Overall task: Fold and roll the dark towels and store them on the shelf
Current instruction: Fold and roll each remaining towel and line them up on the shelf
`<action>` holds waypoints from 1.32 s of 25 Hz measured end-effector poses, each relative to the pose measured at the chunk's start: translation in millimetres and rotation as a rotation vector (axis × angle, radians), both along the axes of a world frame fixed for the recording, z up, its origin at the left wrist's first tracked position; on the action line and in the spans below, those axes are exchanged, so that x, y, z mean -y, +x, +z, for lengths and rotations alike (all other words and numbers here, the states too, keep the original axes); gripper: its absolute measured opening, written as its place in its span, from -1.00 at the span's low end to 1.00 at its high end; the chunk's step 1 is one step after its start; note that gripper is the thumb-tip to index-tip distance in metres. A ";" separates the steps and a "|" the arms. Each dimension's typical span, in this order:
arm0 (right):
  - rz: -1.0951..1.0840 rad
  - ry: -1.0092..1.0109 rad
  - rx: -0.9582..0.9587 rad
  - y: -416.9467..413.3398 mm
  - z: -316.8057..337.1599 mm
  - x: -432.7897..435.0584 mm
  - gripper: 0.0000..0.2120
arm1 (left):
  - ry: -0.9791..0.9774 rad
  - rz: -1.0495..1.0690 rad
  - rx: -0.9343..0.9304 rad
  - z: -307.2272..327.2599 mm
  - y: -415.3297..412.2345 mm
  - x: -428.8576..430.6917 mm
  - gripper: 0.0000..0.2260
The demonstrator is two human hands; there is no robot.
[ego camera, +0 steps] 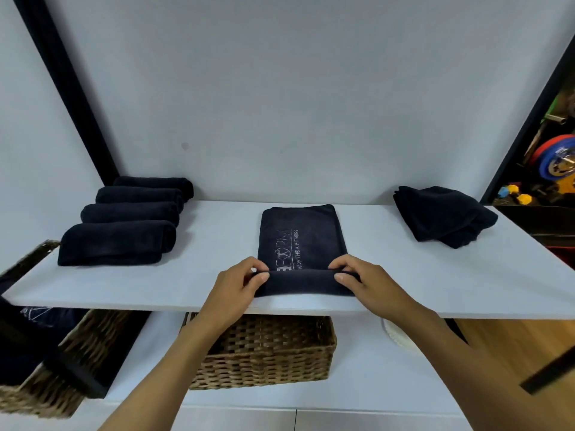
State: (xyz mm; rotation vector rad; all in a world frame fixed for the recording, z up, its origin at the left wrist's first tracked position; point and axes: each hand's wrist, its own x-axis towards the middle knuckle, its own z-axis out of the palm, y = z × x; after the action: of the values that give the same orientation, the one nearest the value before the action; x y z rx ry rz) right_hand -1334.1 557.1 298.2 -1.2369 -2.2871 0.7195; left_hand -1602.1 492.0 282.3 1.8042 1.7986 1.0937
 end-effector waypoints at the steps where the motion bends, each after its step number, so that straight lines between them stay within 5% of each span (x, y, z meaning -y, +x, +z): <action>1: -0.049 -0.021 -0.021 -2.5 2.9 -3.9 -0.90 | -0.012 0.030 0.001 2.0 2.6 -3.9 -0.96; 4: -0.124 0.177 0.136 -10.7 5.1 -14.0 -0.97 | -0.043 0.105 -0.066 3.8 3.8 -16.9 -0.94; 7: 0.027 0.495 0.267 -11.1 -1.8 -14.6 -0.80 | 0.145 0.005 -0.219 0.3 3.9 -18.8 -0.88; 10: 0.135 0.501 0.303 -0.3 -9.6 -7.3 -0.81 | 0.384 -0.178 -0.616 -16.8 -4.7 -8.8 -0.81; 12: 0.135 0.453 0.343 2.7 -9.4 -12.1 -0.72 | 0.364 -0.229 -0.691 -20.8 -14.9 -8.6 -0.68; 21: -0.074 -0.071 0.042 -14.3 3.0 -45.4 -0.92 | -0.136 -0.178 -0.030 13.4 -16.5 -57.9 -0.82; 27: 0.062 0.501 0.284 -20.2 -3.1 -49.5 -0.66 | -0.267 -0.054 -0.006 20.7 -10.5 -78.6 -0.89; 29: 0.064 0.457 0.269 -15.7 -12.7 -51.1 -0.59 | -0.068 0.018 -0.201 23.6 -5.1 -76.2 -0.95; 31: -0.027 0.223 0.115 -18.7 -15.7 -57.6 -0.67 | 0.261 -0.042 -0.595 14.2 1.3 -67.5 -0.95; 33: -0.071 0.032 -0.057 -25.6 -13.0 -70.4 -0.82 | 0.364 -0.118 -0.774 1.3 4.4 -59.2 -0.71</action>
State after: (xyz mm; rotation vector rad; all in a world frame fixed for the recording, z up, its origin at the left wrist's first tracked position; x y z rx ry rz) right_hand -1359.7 627.5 285.2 -1.2604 -2.1895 0.6817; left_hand -1597.8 551.3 283.6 2.7966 1.9092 0.7537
